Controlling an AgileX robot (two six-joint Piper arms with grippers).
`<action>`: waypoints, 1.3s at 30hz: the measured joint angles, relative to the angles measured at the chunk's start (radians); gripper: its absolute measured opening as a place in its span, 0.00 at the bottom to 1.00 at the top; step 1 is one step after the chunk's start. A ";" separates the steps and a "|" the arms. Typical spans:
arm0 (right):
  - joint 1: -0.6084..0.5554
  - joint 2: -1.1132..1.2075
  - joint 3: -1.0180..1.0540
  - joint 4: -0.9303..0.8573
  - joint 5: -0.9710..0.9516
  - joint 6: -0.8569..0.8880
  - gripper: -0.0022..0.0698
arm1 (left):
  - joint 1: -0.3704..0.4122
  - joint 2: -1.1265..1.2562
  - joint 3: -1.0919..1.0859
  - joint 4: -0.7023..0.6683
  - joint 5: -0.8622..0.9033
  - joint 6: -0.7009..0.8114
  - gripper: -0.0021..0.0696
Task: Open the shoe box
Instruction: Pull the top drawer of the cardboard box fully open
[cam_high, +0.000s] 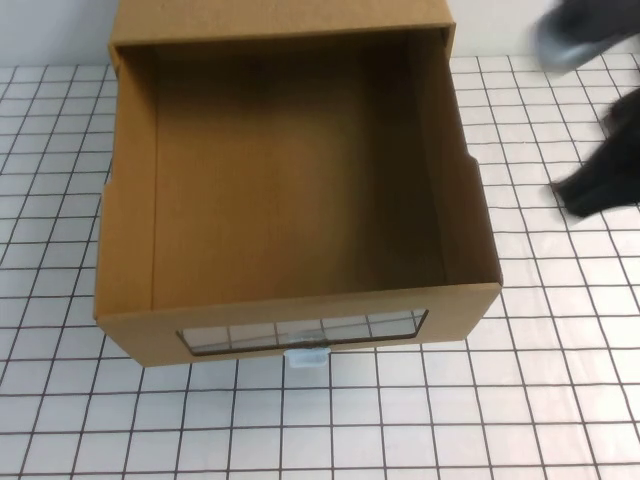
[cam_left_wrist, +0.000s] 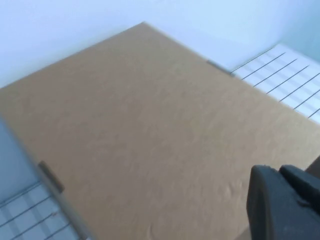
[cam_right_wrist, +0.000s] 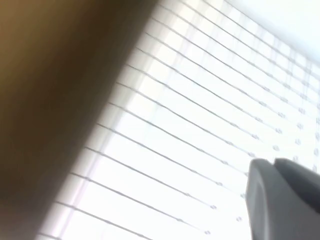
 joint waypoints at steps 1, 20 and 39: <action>-0.051 -0.021 0.000 0.027 0.000 -0.006 0.02 | 0.000 -0.035 0.034 0.027 0.000 0.000 0.03; -0.529 -0.631 0.354 0.504 -0.055 -0.204 0.01 | 0.000 -0.767 1.135 0.070 -0.632 0.116 0.03; -0.529 -0.947 0.824 0.699 -0.678 -0.225 0.01 | 0.000 -1.653 2.090 0.009 -1.033 0.132 0.03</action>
